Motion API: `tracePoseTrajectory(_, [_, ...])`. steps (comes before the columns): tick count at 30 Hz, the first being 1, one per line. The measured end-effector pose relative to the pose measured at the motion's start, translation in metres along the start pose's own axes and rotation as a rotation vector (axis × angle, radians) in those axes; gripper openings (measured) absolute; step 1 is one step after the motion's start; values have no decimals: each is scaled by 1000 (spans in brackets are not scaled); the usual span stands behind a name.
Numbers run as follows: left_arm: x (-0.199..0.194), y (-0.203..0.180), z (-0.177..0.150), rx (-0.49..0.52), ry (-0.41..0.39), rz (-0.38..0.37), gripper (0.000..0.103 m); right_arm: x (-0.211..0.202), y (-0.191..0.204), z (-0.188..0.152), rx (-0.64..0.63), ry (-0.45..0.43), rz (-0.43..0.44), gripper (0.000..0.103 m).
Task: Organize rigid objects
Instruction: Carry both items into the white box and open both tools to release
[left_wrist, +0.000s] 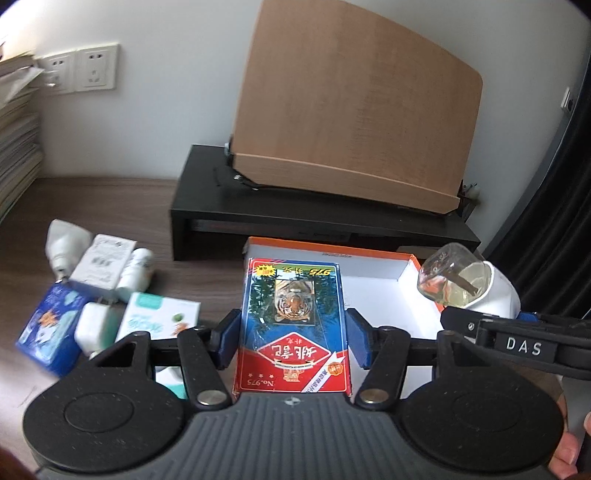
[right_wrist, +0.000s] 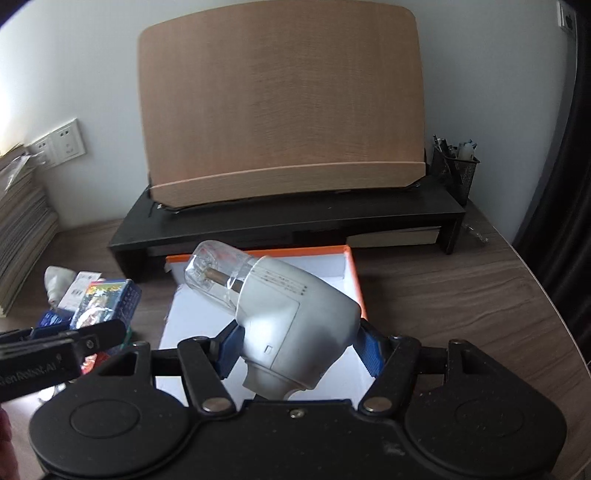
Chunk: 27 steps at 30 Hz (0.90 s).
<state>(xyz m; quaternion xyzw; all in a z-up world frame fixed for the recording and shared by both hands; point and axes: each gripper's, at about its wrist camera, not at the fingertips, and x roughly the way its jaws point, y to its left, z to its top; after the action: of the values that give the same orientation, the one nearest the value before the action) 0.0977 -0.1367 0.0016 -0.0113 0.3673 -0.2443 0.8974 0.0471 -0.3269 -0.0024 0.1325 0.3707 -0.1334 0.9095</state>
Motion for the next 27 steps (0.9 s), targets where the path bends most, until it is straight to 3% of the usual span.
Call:
tracePoseTrajectory(12, [51, -22, 12, -3, 50, 55, 60, 71, -15, 20, -25, 87, 48, 77])
tracePoseTrajectory(27, [78, -20, 16, -28, 62, 96, 60, 110, -6, 26, -83, 127, 67, 77])
